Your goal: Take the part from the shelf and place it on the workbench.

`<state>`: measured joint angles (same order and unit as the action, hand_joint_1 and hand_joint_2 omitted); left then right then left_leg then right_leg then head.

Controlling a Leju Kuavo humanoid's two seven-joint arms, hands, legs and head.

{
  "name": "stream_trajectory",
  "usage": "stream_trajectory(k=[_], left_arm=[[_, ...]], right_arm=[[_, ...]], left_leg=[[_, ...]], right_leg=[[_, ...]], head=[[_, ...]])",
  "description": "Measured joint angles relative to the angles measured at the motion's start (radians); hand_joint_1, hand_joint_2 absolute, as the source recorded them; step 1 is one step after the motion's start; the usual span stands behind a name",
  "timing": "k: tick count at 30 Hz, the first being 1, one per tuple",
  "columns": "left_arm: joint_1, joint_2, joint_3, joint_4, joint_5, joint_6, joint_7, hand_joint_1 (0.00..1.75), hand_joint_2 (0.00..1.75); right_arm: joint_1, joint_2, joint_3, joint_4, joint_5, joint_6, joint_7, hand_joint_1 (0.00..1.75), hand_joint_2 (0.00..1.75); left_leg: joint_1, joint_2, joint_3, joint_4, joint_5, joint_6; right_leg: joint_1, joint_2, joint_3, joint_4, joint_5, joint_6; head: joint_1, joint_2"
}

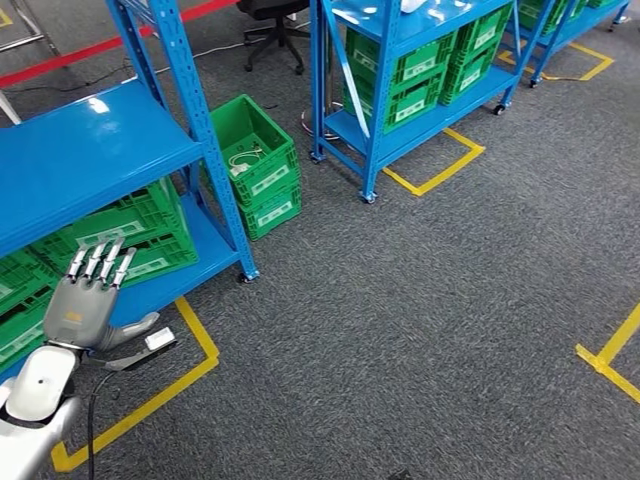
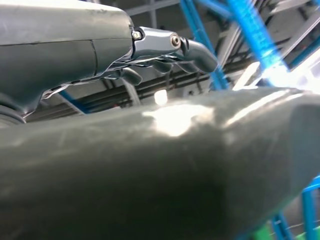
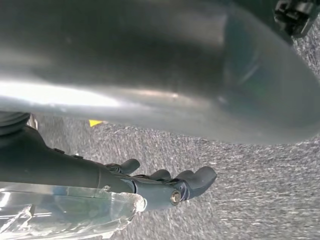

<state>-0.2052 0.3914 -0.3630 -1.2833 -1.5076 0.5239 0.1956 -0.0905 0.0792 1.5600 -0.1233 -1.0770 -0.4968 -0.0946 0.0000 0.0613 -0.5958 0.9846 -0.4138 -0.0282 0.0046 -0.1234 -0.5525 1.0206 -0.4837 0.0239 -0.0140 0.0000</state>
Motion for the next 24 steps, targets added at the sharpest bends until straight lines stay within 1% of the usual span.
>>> stream_trajectory(k=[1, 2, 3, 4, 5, 6, 7, 8, 9, 10, 11, 12, 13, 14, 15, 16, 17, 18, 19, 20, 21, 22, 23, 24], left_arm=[[0.013, 0.005, 0.007, -0.01, 0.0, 0.001, -0.001, 0.0, 0.0], [0.023, 0.009, 0.016, -0.019, 0.0, 0.001, -0.003, 0.0, 0.0], [0.031, 0.012, 0.025, -0.029, 0.0, 0.002, -0.006, 0.0, 0.0], [0.039, 0.014, 0.034, -0.039, 0.0, 0.004, -0.01, 0.0, 0.0], [0.047, 0.014, 0.044, -0.049, 0.0, 0.007, -0.014, 0.0, 0.0], [0.059, 0.014, 0.052, -0.058, 0.0, 0.01, -0.017, 0.0, 0.0], [0.072, 0.014, 0.061, -0.066, 0.0, 0.012, -0.021, 0.0, 0.0], [0.088, 0.014, 0.071, -0.075, 0.0, 0.015, -0.024, 0.0, 0.0], [0.102, 0.014, 0.082, -0.084, 0.0, 0.017, -0.028, 0.0, 0.0], [0.115, 0.014, 0.094, -0.093, 0.0, 0.019, -0.032, 0.0, 0.0], [0.126, 0.014, 0.106, -0.104, 0.0, 0.022, -0.034, 0.0, 0.0], [0.136, 0.014, 0.118, -0.113, 0.0, 0.024, -0.036, 0.0, 0.0], [0.145, 0.014, 0.128, -0.121, 0.0, 0.026, -0.037, 0.0, 0.0], [0.155, 0.014, 0.139, -0.128, 0.0, 0.028, -0.038, 0.0, 0.0], [0.166, 0.015, 0.149, -0.135, 0.0, 0.029, -0.041, 0.0, 0.0], [0.179, 0.015, 0.159, -0.141, 0.0, 0.029, -0.044, 0.0, 0.0], [0.19, 0.015, 0.169, -0.146, 0.0, 0.029, -0.047, 0.0, 0.0], [0.198, 0.014, 0.177, -0.15, 0.0, 0.029, -0.05, 0.0, 0.0], [0.202, 0.013, 0.184, -0.153, 0.0, 0.029, -0.053, 0.0, 0.0], [0.206, 0.011, 0.19, -0.156, 0.0, 0.028, -0.054, 0.0, 0.0], [0.21, 0.007, 0.194, -0.158, 0.0, 0.027, -0.056, 0.0, 0.0], [0.216, 0.004, 0.197, -0.158, 0.0, 0.026, -0.059, 0.0, 0.0], [0.223, 0.0, 0.199, -0.159, 0.0, 0.026, -0.061, 0.0, 0.0], [0.229, -0.002, 0.201, -0.159, 0.0, 0.026, -0.064, 0.0, 0.0]], right_arm=[[-0.001, 0.0, 0.0, 0.0, 0.0, -0.002, 0.001, 0.0, 0.0], [-0.001, 0.0, 0.0, 0.0, -0.001, -0.003, 0.002, 0.0, 0.0], [-0.002, 0.0, 0.0, 0.0, -0.001, -0.005, 0.002, 0.0, 0.0], [-0.002, 0.0, 0.0, 0.0, -0.002, -0.006, 0.002, 0.0, 0.0], [0.0, 0.0, 0.0, 0.0, -0.002, -0.006, 0.002, 0.0, 0.0], [0.002, 0.0, 0.0, 0.0, -0.003, -0.004, 0.002, 0.0, 0.0], [0.004, 0.0, 0.0, 0.0, -0.004, -0.002, 0.002, 0.0, 0.0], [0.006, 0.0, 0.0, 0.0, -0.005, 0.0, 0.002, 0.0, 0.0], [0.007, 0.0, 0.0, 0.0, -0.006, 0.002, 0.002, 0.0, 0.0], [0.007, 0.0, 0.0, 0.0, -0.007, 0.003, 0.002, 0.0, 0.0], [0.007, 0.0, 0.0, 0.0, -0.008, 0.003, 0.002, 0.0, 0.0], [0.006, 0.0, 0.0, 0.0, -0.01, 0.004, 0.002, 0.0, 0.0], [0.006, 0.0, 0.0, 0.0, -0.011, 0.004, 0.002, 0.0, 0.0], [0.006, 0.0, 0.0, 0.0, -0.012, 0.004, 0.002, 0.0, 0.0], [0.006, 0.0, 0.0, 0.0, -0.013, 0.005, 0.002, 0.0, 0.0], [0.006, 0.0, 0.0, 0.0, -0.014, 0.005, 0.002, 0.0, 0.0], [0.006, 0.0, 0.0, 0.0, -0.015, 0.005, 0.002, 0.0, 0.0], [0.006, 0.0, 0.0, 0.0, -0.016, 0.005, 0.002, 0.0, 0.0], [0.006, 0.0, 0.0, 0.0, -0.018, 0.005, 0.002, 0.0, 0.0], [0.007, 0.0, 0.0, 0.0, -0.022, 0.007, 0.001, 0.0, 0.0], [0.009, 0.0, -0.001, 0.001, -0.027, 0.011, 0.0, 0.0, 0.0], [0.01, 0.0, -0.002, 0.001, -0.033, 0.016, -0.002, 0.0, 0.0], [0.011, 0.0, -0.003, 0.001, -0.038, 0.023, -0.003, 0.0, 0.0], [0.011, 0.0, -0.004, 0.001, -0.042, 0.029, -0.004, 0.0, 0.0]], left_leg=[[0.002, -0.013, 0.0, -0.001, 0.001, 0.005], [0.005, -0.026, 0.001, -0.003, 0.002, 0.011], [0.008, -0.038, 0.002, -0.004, 0.003, 0.017], [0.011, -0.05, 0.002, -0.004, 0.004, 0.021], [0.011, -0.063, 0.002, -0.004, 0.004, 0.024], [0.011, -0.077, 0.001, -0.004, 0.004, 0.026], [0.011, -0.091, 0.001, -0.004, 0.004, 0.026], [0.011, -0.106, 0.002, -0.004, 0.004, 0.026], [0.011, -0.122, 0.003, -0.003, 0.003, 0.025], [0.013, -0.136, 0.003, -0.003, 0.003, 0.023], [0.015, -0.15, 0.003, -0.002, 0.003, 0.019], [0.016, -0.163, 0.001, 0.001, 0.003, 0.013], [0.018, -0.175, -0.002, 0.001, 0.005, 0.006], [0.02, -0.188, -0.006, 0.0, 0.008, -0.002], [0.022, -0.2, -0.009, -0.002, 0.012, -0.01], [0.024, -0.203, -0.011, -0.005, 0.015, -0.016], [0.023, -0.186, -0.015, 0.0, 0.011, -0.021], [0.021, -0.157, -0.027, 0.023, -0.004, -0.026], [0.018, -0.122, -0.048, 0.066, -0.03, -0.029], [0.016, -0.092, -0.079, 0.131, -0.064, -0.031], [0.016, -0.078, -0.114, 0.204, -0.097, -0.033], [0.017, -0.074, -0.139, 0.261, -0.117, -0.034], [0.017, -0.072, -0.149, 0.288, -0.12, -0.034], [0.017, -0.072, -0.137, 0.272, -0.104, -0.034]], right_leg=[[-0.001, -0.002, 0.002, 0.002, -0.005, 0.006], [-0.003, 0.013, -0.001, 0.015, -0.017, 0.011], [-0.005, 0.039, -0.014, 0.047, -0.038, 0.016], [-0.008, 0.073, -0.038, 0.101, -0.067, 0.02], [-0.008, 0.099, -0.073, 0.173, -0.1, 0.021], [-0.009, 0.113, -0.108, 0.242, -0.125, 0.021], [-0.009, 0.119, -0.135, 0.288, -0.136, 0.02], [-0.009, 0.122, -0.144, 0.297, -0.126, 0.019], [-0.01, 0.126, -0.132, 0.26, -0.095, 0.017], [-0.012, 0.138, -0.104, 0.192, -0.054, 0.016], [-0.016, 0.167, -0.07, 0.119, -0.022, 0.016], [-0.02, 0.195, -0.041, 0.06, -0.002, 0.015], [-0.022, 0.216, -0.023, 0.026, 0.005, 0.014], [-0.021, 0.226, -0.016, 0.015, 0.002, 0.011], [-0.019, 0.216, -0.014, 0.014, 0.004, 0.006], [-0.018, 0.203, -0.013, 0.012, 0.006, -0.001], [-0.018, 0.191, -0.011, 0.009, 0.009, -0.008], [-0.019, 0.179, -0.009, 0.006, 0.011, -0.015], [-0.018, 0.166, -0.009, 0.003, 0.012, -0.02], [-0.016, 0.154, -0.009, 0.002, 0.012, -0.024], [-0.014, 0.142, -0.01, 0.002, 0.011, -0.026], [-0.014, 0.131, -0.011, 0.002, 0.011, -0.027], [-0.013, 0.122, -0.011, 0.002, 0.011, -0.027], [-0.013, 0.115, -0.011, 0.002, 0.011, -0.027]], head=[[0.001, 0.0], [0.002, 0.0], [0.005, 0.0], [0.008, 0.0], [0.011, 0.0], [0.012, 0.0], [0.013, 0.0], [0.013, 0.0], [0.013, 0.0], [0.013, 0.0], [0.013, 0.0], [0.013, 0.0], [0.013, 0.0], [0.012, 0.0], [0.012, 0.0], [0.012, 0.0], [0.01, 0.0], [0.008, 0.0], [0.005, 0.0], [0.002, 0.0], [0.001, 0.0], [0.001, 0.0], [0.0, 0.0], [0.0, 0.0]])
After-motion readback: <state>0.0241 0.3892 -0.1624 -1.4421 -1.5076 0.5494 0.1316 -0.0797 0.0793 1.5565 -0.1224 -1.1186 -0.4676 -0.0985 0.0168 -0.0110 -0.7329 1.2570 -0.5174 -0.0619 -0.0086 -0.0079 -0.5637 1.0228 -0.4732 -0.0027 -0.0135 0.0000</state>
